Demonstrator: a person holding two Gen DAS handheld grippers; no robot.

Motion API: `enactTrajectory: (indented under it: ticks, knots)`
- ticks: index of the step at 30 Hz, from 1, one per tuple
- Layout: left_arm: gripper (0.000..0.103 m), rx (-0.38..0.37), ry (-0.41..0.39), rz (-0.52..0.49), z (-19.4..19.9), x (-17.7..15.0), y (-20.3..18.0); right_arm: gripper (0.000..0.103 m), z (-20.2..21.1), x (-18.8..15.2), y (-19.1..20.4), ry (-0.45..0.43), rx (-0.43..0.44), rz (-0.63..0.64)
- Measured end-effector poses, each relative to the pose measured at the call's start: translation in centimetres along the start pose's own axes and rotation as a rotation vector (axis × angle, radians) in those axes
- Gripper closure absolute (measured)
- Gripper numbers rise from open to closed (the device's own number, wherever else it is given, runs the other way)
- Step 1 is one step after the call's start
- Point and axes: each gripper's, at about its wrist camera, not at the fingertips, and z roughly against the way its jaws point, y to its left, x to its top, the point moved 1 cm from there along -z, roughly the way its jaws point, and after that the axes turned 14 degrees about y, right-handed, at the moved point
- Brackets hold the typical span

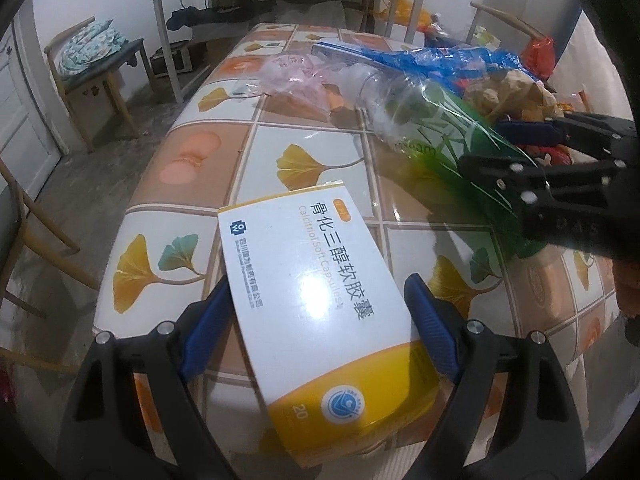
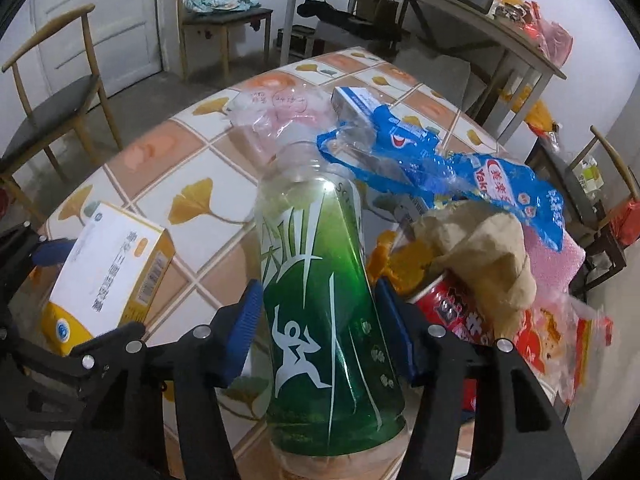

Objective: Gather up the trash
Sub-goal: 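Grasp the yellow-white medicine box with the left tool while the right tool grasps the green bottle, then lift the box and bottle and carry both toward the blue wastebasket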

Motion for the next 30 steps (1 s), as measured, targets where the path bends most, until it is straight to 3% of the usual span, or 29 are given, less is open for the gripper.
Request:
enactTrajectory:
  ticks: [10, 14, 17, 23, 25, 26, 30]
  knots:
    - [0.022, -0.024, -0.001, 0.001, -0.1, 0.0, 0.4, 0.046, 2.6, -7.5, -1.2, 0.125, 0.235, -0.119]
    - [0.022, -0.026, 0.004, -0.013, -0.2, 0.1, 0.4, 0.041, 2.4, -8.4, -2.2, 0.124, 0.334, -0.197]
    - [0.022, -0.020, 0.008, -0.021, -0.2, 0.2, 0.3, 0.031, 1.6, -7.8, -2.4, 0.115, 0.338, -0.225]
    - [0.024, -0.010, 0.014, -0.013, -0.4, 0.4, 0.3, 0.031, 0.3, -5.8, -1.6, 0.094, 0.349, -0.198]
    - [0.025, -0.002, 0.019, -0.007, -0.4, 0.5, 0.2, 0.035, 0.3, -5.8, -1.6, 0.092, 0.311, -0.192]
    - [0.026, -0.001, 0.021, -0.006, -0.3, 0.6, 0.2, 0.043, 0.2, -6.0, -1.6, 0.096, 0.329, -0.193]
    - [0.027, 0.017, 0.025, -0.005, -0.2, 0.7, 0.1, 0.044, 0.4, -6.5, -1.7, 0.101, 0.339, -0.208]
